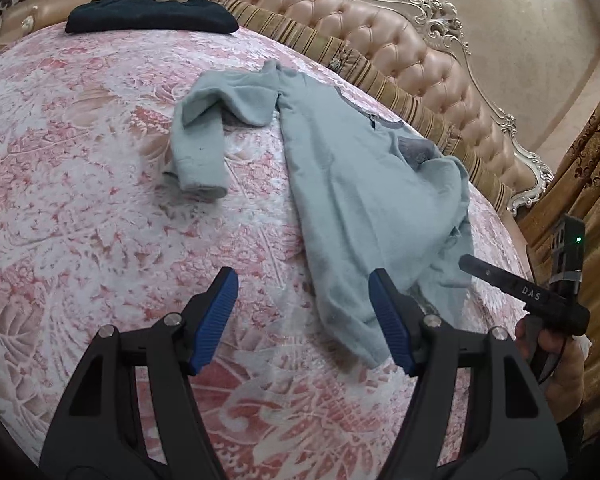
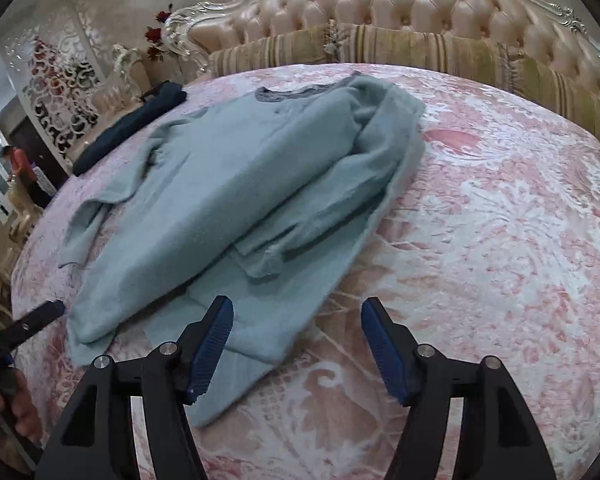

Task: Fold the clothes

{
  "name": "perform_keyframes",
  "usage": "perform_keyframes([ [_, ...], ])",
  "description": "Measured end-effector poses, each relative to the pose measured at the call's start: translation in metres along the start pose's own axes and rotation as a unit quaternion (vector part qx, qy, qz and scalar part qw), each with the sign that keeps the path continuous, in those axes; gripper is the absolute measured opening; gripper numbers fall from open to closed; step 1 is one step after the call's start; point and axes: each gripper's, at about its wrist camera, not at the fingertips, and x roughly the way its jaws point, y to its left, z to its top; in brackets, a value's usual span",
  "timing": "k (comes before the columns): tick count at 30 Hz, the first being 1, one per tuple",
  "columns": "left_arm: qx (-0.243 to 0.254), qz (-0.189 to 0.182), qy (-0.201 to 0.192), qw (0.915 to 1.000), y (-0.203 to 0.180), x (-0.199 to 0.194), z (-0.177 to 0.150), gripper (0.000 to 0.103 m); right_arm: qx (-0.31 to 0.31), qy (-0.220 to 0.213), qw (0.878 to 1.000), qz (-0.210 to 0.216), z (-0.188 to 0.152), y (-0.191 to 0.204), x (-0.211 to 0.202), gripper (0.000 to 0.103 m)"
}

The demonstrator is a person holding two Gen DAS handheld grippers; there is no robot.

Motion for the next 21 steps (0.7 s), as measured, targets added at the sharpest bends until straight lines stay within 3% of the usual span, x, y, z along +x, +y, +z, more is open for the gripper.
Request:
perform_keyframes([
  [1, -0.003, 0.001, 0.002, 1.0000, 0.001, 0.001, -0.001, 0.070, -0.007, -0.002, 1.000, -0.005, 0.000, 0.004, 0.003, 0.018],
  [2, -0.005, 0.002, 0.003, 1.0000, 0.002, 0.002, -0.001, 0.070, -0.012, -0.004, 1.000, -0.013, 0.000, 0.005, 0.006, 0.003],
  [7, -0.008, 0.009, -0.003, 0.9999, 0.006, -0.005, 0.000, 0.070, -0.017, -0.013, 1.000, -0.021, 0.002, -0.007, 0.000, 0.001],
  [12, -0.005, 0.010, 0.000, 0.9999, 0.005, -0.005, 0.001, 0.070, -0.008, -0.028, 0.991, -0.133, 0.032, -0.085, -0.027, 0.001],
  [18, 0.008, 0.006, 0.011, 0.9999, -0.010, 0.003, -0.002, 0.070, 0.002, -0.046, 0.962, -0.269, 0.070, -0.182, -0.060, 0.001],
  [21, 0.021, 0.008, 0.017, 0.9996, -0.019, 0.008, -0.003, 0.070, 0.016, -0.030, 0.960, -0.278, 0.073, -0.208, -0.049, 0.002],
])
